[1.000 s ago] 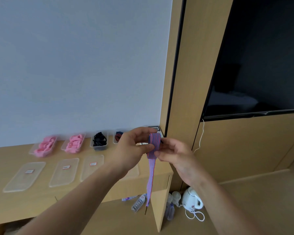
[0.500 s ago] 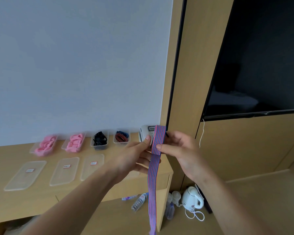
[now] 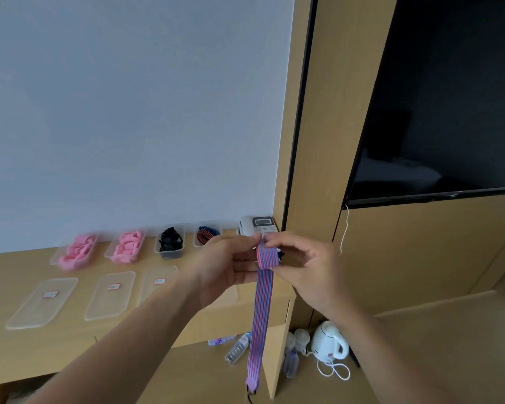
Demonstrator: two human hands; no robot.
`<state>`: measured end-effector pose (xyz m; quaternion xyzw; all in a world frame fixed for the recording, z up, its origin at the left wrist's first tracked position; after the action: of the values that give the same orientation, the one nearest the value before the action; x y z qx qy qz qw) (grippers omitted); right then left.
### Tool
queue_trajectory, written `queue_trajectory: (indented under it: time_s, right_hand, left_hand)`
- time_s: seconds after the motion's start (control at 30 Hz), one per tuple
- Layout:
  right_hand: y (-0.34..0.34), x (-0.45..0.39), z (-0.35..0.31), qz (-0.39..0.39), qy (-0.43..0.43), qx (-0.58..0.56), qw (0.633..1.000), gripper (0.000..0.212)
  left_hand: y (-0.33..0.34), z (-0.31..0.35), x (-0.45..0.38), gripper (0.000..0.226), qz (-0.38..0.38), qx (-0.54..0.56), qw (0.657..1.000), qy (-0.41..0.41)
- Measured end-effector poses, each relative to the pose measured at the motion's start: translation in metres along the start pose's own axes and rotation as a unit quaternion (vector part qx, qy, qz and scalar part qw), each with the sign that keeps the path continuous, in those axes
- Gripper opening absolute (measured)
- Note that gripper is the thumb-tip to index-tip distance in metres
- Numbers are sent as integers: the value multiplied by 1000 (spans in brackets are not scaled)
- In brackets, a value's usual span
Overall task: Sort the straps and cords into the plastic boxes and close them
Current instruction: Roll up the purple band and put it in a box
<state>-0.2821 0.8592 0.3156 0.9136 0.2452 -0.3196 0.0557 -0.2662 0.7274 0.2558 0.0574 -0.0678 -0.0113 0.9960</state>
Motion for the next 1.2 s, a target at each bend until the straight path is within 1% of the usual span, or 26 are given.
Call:
queue_trajectory:
  time_s: [0.07,0.13,0.2,0.27,0.3,0.33,0.4,0.43,0.47,0.53,0.6,0.67,0.7,0.77,0.87,1.0,1.2]
  right_hand:
    - [2,3,-5,-1,-46,55,997,42]
    - [2,7,-3,5,-64,91,994,38]
    - [1,11,0,9,-62,96,993,42]
    - [2,16,-2,14,-60,91,994,53]
    - [2,17,1,24,-41,73,996,55]
    - [-1,18,8,41,-3,41,998,55]
    - [-5,20,27,79,97,-19,992,42]
    - [-4,21,34,81,137,-30,987,34]
    - [0,22,40,67,163,-31,984,28]
    - [7,23,44,35,176,-15,984,23]
    - [4,24,47,41,182,1,983,26]
    - [1,25,54,54,215,-15,975,32]
    - [2,26,57,51,230,-30,971,32]
    - [5,24,56,34,224,-21,974,26]
    - [8,24,53,35,196,52,979,19]
    - [14,29,56,44,187,106,976,21]
    - [12,32,63,66,186,129,972,20]
  left_hand:
    - [1,4,1,29,-7,6,1000,15]
    - [0,6,1,31,-11,7,1000,26]
    - [-2,6,1,27,-1,12,999,37]
    - [-8,8,1,25,26,7,998,53]
    - [-11,9,2,25,42,-2,997,61]
    - [-14,10,2,25,59,-13,996,68]
    - [-20,11,3,29,91,-30,992,78]
    - [-22,12,3,31,104,-33,991,83]
    - [-23,12,4,32,114,-35,989,88]
    - [-23,13,5,35,127,-53,985,101]
    - [-22,14,7,37,137,-88,980,112]
    - [-22,15,8,38,145,-109,976,117]
    - [-22,15,8,38,151,-113,975,117]
    - [-22,14,9,38,166,-112,973,119]
    - [-17,6,11,32,184,-103,972,107]
    - [-12,-5,10,25,217,-167,958,81]
    - [-4,-2,12,33,234,-249,937,73]
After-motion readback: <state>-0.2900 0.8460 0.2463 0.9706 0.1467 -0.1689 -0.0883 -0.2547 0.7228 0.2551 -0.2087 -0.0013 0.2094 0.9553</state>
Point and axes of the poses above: each hand's wrist, its own x-axis away from the middle knuckle, its own y-axis out of the palm, z = x × y, the point moved 10 cm from there along -x, towards the middle knuckle, and after that the axes turned 9 degrees about -x, right-handed, at the moved point
